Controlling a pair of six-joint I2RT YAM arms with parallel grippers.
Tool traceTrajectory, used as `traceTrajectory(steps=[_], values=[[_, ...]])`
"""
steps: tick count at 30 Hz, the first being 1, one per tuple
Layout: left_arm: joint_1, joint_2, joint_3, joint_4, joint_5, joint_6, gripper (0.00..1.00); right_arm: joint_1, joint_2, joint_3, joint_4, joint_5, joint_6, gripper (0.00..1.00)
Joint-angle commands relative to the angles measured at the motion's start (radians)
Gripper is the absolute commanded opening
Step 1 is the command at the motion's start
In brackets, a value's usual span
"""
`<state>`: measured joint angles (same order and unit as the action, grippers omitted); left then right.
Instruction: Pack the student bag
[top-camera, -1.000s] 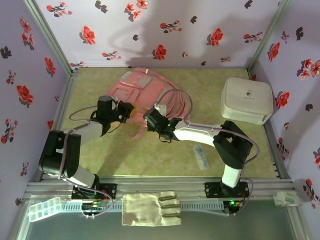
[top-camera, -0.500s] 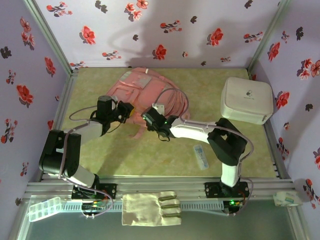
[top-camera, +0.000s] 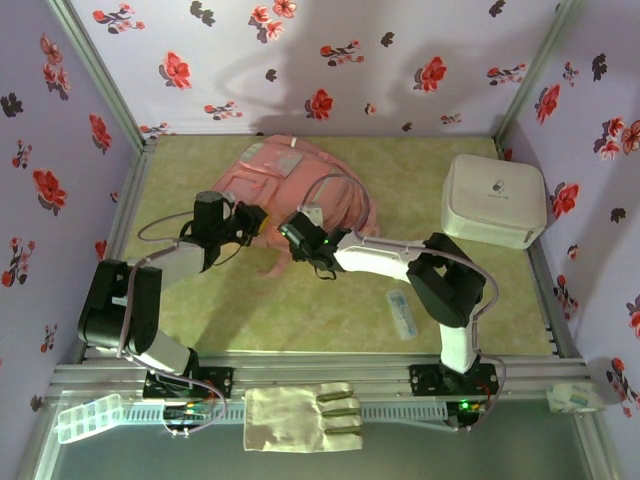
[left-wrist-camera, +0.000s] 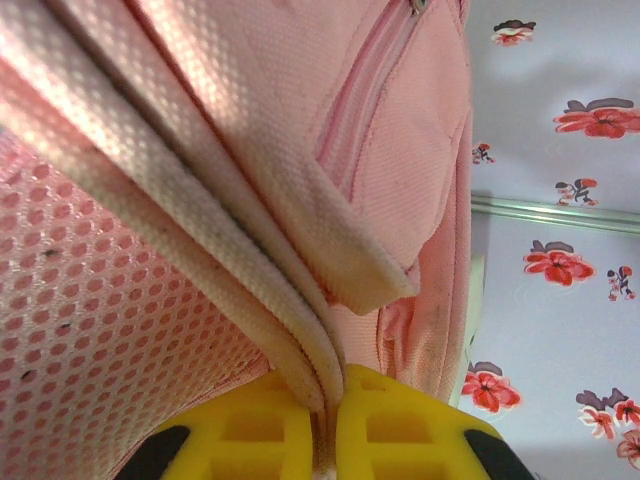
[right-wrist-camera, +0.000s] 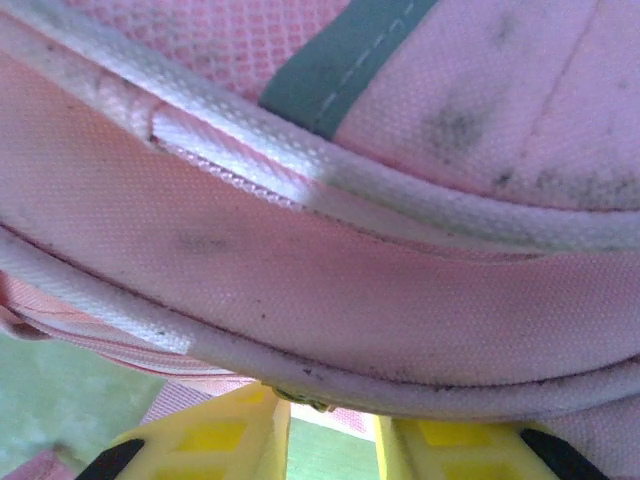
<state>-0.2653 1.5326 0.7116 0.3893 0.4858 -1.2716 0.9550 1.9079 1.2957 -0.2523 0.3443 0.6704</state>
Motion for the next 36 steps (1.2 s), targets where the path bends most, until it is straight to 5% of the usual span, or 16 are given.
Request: traceTrajectory(steps=[1, 14, 28, 36], values=[[0.002, -0.001, 0.034, 0.065, 0.063, 0.035, 0.01, -0.008, -0.008, 0.015, 0.073, 0.008, -0.048, 0.27], [0.002, 0.002, 0.036, 0.065, 0.062, 0.034, 0.01, -0.008, -0.038, -0.028, 0.168, -0.016, -0.065, 0.18], [0.032, 0.001, 0.019, 0.054, 0.056, 0.059, 0.00, -0.041, -0.199, -0.221, 0.024, 0.200, 0.127, 0.10], [0.034, 0.000, 0.020, 0.040, 0.057, 0.073, 0.00, -0.087, -0.210, -0.206, 0.055, 0.032, 0.019, 0.12]])
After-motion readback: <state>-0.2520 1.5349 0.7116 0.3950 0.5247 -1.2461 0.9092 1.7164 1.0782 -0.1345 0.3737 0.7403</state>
